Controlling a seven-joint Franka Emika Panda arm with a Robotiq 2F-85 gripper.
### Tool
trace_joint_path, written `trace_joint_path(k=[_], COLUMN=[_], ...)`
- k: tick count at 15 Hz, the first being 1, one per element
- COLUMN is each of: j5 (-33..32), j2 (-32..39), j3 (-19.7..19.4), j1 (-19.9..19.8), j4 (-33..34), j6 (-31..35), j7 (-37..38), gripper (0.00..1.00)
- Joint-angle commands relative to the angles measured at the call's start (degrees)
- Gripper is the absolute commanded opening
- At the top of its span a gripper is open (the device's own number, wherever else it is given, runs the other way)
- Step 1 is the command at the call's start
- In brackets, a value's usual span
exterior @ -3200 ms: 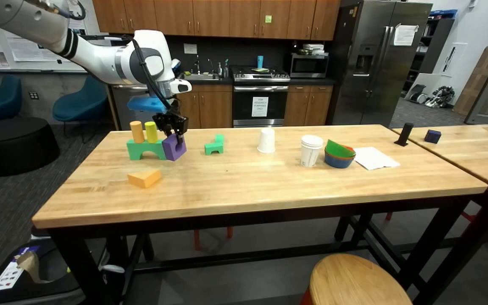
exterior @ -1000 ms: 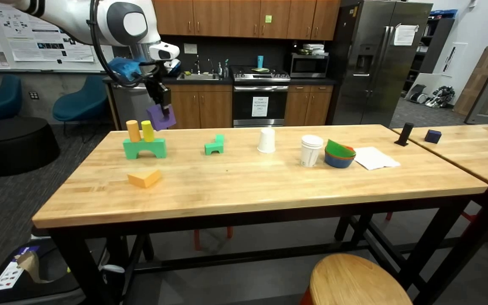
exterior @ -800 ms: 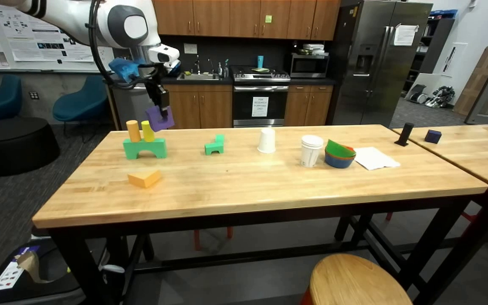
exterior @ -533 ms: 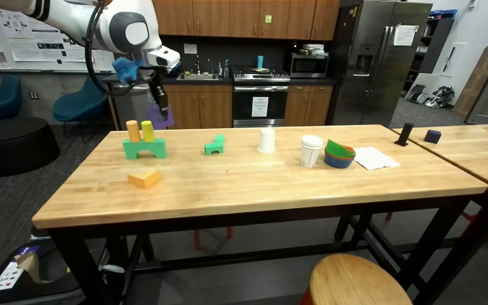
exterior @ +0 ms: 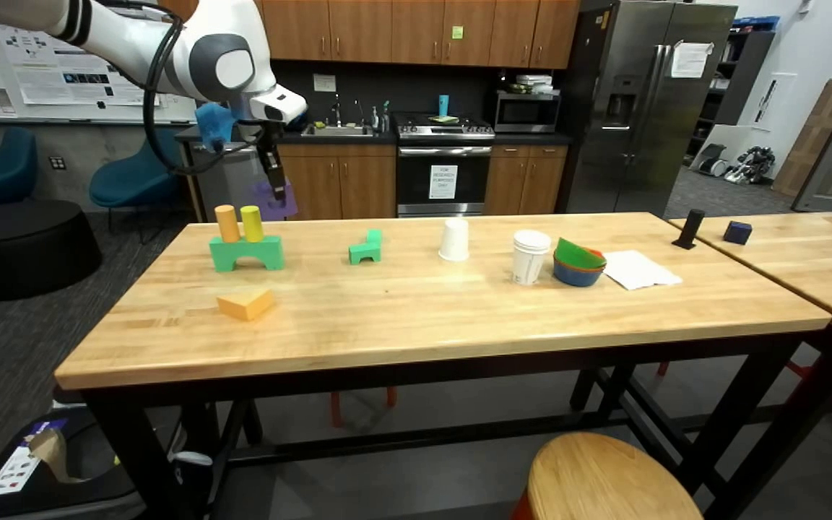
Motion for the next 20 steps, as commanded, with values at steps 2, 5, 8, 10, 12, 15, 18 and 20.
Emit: trace_joint_path(k=[2, 5, 8, 10, 12, 15, 18, 20], j5=[0.82, 0.19, -0.15, -1.40, -2.44, -3.67, -4.67, -4.07], j2=[0.41, 0.45, 0.29, 0.14, 0.28, -2.66, -4.94, -3.36], j3=[1.15, 1.21, 0.91, 0.48, 0.01, -0.25, -0.01, 0.22], j1=[-0.24, 0.07, 0.19, 0.20, -0.03, 0.18, 0.47, 0.10], j4=[1.32, 1.48, 1.90, 2.57, 3.75, 1.95, 0.24, 2.38], j6=[-2.73, -2.80, -3.55, -4.21, -4.77, -5.69, -5.55, -6.54], j7=[-7.81, -10.54, -11.48, -11.32, -11.30, -11.18, -11.33, -12.23], gripper=[0.16, 0.16, 0.16, 0.16, 0.16, 0.16, 0.16, 0.16])
